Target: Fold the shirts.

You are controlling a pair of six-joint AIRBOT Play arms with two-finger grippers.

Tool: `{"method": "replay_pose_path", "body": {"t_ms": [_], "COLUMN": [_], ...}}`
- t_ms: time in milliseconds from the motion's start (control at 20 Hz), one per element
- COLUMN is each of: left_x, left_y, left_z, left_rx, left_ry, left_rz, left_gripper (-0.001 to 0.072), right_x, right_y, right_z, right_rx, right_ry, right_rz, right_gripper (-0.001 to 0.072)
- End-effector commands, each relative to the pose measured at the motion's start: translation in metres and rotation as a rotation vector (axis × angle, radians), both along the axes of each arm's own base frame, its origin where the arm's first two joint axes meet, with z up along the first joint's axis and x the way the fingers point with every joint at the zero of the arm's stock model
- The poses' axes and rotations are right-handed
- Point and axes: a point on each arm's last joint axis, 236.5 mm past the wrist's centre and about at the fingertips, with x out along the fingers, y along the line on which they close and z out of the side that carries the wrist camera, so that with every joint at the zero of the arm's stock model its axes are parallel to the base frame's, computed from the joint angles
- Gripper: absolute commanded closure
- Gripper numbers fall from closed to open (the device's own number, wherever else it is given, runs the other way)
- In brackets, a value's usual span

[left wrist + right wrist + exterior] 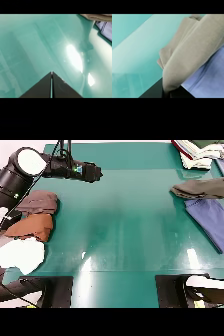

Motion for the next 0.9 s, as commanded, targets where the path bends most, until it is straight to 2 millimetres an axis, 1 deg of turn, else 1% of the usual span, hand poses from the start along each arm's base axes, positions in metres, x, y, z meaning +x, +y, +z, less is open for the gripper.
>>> {"method": "replay_pose_path", "body": {"t_ms": [0, 50, 150, 350, 500, 600, 750, 850], "left_x": [0.0, 0.0, 0.0, 0.0, 0.0, 0.0, 0.0, 0.001], "left_y": [0.0, 0.0, 0.0, 0.0, 0.0, 0.0, 0.0, 0.0], "left_z": [0.0, 0.0, 0.0, 0.0, 0.0, 0.0, 0.0, -0.001], "left_rx": [-0.009, -0.008, -0.009, -0.008, -0.007, -0.007, -0.002, 0.0], "left_ry": [0.011, 0.011, 0.011, 0.01, 0.01, 0.01, 0.004, 0.003], "left_rz": [0.008, 0.009, 0.008, 0.008, 0.008, 0.008, 0.004, 0.004], "left_gripper": [0.068, 0.0681, 0.0681, 0.068, 0.068, 0.068, 0.068, 0.068], "right_x": [-0.009, -0.013, -0.019, -0.034, -0.044, -0.058, -0.089, -0.112], "right_y": [-0.016, -0.019, -0.017, -0.009, -0.001, -0.002, -0.021, -0.037], "right_z": [0.019, 0.028, 0.042, 0.064, 0.07, 0.06, 0.032, 0.017], "right_rx": [-0.045, -0.066, -0.09, -0.124, -0.162, -0.2, -0.295, -0.327], "right_ry": [-0.042, -0.057, -0.077, -0.096, -0.08, -0.008, 0.174, 0.293], "right_rz": [-0.042, -0.049, -0.05, -0.039, -0.01, 0.006, -0.01, -0.063], "right_gripper": [0.0697, 0.0697, 0.0697, 0.0697, 0.0697, 0.0697, 0.0696, 0.0695]}}
